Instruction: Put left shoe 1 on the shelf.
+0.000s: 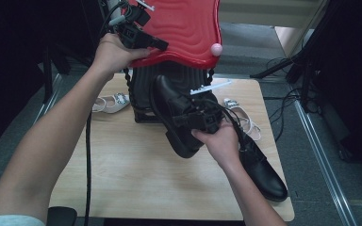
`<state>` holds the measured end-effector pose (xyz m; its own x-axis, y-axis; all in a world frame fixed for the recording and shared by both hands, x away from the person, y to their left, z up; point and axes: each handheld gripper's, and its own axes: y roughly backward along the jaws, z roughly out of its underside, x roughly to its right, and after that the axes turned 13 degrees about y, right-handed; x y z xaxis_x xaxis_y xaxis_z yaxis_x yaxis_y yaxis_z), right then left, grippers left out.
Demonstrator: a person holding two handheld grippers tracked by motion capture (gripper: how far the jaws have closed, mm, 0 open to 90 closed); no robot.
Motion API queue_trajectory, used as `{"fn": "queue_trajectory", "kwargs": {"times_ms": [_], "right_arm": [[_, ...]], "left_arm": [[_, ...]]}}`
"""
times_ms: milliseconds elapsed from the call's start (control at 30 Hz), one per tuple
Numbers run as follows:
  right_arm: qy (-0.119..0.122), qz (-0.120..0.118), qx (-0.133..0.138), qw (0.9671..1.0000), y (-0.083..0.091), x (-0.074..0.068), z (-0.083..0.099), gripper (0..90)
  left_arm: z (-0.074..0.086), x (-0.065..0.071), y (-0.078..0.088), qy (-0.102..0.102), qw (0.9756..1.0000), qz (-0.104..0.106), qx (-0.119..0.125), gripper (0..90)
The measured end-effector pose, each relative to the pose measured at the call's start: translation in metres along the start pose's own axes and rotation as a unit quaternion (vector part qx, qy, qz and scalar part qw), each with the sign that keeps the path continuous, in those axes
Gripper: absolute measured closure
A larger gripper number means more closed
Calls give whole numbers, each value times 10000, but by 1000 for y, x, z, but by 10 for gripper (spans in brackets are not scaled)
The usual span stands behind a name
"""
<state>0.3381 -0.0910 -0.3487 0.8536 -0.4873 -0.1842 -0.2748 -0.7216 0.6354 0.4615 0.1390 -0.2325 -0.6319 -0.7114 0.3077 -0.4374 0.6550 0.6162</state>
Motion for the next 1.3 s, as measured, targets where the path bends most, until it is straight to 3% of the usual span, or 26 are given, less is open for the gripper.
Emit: {"fn": "queue_trajectory", "kwargs": {"times_ms": [233,400,467,767,1067,1233,1300], "right_arm": [[266,335,252,9988,-27,9,-16,873],[228,520,428,9975,-48,18,-21,873],[366,648,536,9958,-54,19,-23,873],[557,1124,835,9886,-74,28,-36,872],[603,1345,1061,9834,-86,33,-45,871],[602,1323,1128,9829,-98,32,-43,870],[706,1466,1128,9802,-103,29,-44,869]], "left_arm": [[0,0,0,9,10000,20,-15,900],[1,2,0,0,10000,-38,-17,900],[1,2,1,5,10000,-31,-20,900],[2,1,1,0,10000,15,5,900],[3,0,1,34,10000,30,32,900],[2,-1,1,62,10000,28,38,900],[3,-1,1,70,10000,28,39,900]]}}
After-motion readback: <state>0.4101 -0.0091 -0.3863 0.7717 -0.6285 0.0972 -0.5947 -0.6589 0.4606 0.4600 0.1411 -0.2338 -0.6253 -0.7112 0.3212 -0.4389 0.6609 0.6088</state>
